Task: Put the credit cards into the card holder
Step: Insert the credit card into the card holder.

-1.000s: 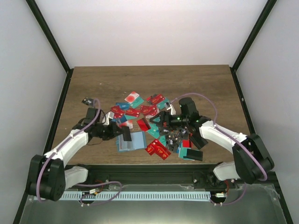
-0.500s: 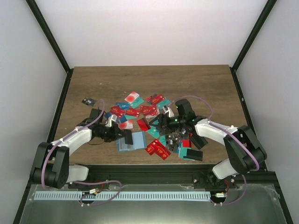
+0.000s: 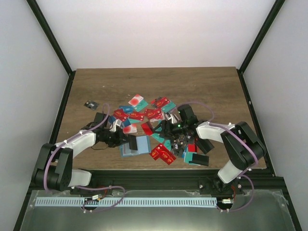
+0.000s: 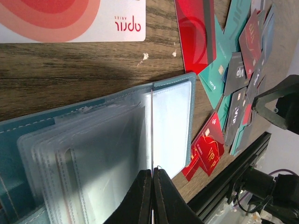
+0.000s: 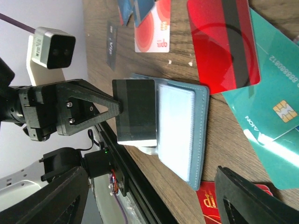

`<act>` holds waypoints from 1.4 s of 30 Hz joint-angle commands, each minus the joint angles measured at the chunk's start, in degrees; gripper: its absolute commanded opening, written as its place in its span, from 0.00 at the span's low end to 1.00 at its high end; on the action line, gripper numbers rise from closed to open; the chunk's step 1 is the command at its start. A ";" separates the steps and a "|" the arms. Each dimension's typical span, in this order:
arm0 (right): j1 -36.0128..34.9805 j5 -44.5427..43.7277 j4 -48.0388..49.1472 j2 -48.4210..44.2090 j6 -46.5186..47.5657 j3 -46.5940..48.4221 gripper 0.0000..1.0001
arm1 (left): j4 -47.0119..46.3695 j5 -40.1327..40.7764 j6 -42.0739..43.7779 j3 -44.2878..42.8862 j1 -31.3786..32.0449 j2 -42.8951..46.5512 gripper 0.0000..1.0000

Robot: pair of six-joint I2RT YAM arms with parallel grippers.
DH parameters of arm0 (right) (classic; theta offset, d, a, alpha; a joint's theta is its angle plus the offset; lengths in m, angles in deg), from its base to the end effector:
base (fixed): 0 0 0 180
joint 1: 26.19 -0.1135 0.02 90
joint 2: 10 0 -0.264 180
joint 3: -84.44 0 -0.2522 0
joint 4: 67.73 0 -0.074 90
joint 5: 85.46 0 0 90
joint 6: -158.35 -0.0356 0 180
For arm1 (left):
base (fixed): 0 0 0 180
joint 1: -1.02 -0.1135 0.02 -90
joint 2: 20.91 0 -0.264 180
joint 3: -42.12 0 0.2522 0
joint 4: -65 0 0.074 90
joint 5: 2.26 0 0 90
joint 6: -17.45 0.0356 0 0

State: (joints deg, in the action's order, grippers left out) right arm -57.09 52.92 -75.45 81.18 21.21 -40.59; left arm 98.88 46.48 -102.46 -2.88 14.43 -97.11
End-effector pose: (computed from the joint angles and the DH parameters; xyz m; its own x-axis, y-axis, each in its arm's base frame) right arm 0.2431 0.1765 0.1607 -0.9936 -0.0273 -0.1097 -0.1099 0.4608 0.8807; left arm 0.2039 -0.0727 0.1479 -0.9864 -0.1502 -0.0670 -0.0545 0.6829 -0.7285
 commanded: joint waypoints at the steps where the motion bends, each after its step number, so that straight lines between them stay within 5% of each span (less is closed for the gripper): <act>1: -1.01 1.44 1.43 1.87 1.18 2.10 0.75 | -2.18 -0.29 -0.10 0.40 0.77 -1.23 0.04; 42: -6.09 2.24 1.75 15.36 1.78 8.08 0.56 | -0.52 3.20 1.31 -0.44 4.07 -3.33 0.04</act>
State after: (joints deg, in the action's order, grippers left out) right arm -62.51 54.47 -74.35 95.63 22.31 -34.54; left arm 98.53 49.08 -102.31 -2.82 18.01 -99.67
